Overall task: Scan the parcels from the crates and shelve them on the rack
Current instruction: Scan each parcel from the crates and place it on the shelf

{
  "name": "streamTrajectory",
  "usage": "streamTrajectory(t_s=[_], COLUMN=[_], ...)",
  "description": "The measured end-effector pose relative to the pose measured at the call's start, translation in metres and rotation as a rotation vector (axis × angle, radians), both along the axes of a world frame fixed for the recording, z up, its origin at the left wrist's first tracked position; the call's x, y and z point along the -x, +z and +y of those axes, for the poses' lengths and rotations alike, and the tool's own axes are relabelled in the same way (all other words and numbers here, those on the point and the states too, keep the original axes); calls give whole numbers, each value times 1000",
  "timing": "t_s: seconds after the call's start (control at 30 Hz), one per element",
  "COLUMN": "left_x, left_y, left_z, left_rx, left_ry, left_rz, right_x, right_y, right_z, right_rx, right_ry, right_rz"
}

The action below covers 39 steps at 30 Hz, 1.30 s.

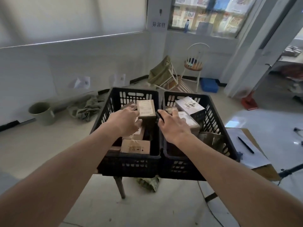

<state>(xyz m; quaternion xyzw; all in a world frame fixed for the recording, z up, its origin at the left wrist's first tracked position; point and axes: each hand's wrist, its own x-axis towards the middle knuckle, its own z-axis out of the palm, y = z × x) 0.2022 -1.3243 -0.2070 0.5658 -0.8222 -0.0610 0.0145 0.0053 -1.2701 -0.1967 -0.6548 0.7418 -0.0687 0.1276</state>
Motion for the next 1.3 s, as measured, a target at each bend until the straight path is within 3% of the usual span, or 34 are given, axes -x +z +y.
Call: streamTrajectory(t_s=[0.27,0.5,0.7,0.87,1.0,1.3], left_x=[29,56,73,81,85,78], left_y=[-31,-66,-99,-128,-142,-146], left_z=[-93,-145,-173,-181,-186,-191], left_rx=[-93,-234,-384,-533,-631,-716], left_ry=[56,226,342,542,570,706], left_rz=[-39,-90,23,384,702,1020], right_x=[23,52,63,63,67,83], right_y=[-19,-44,-65,-75,-81,-80], right_z=[-108,-189,-227,-244,-252,-247], right_rx=[-14,-64,-110,-132,-113,-74], right_ry=[83,216,292,302,272,218], right_rz=[27,-5,-6,-33,-41,-55])
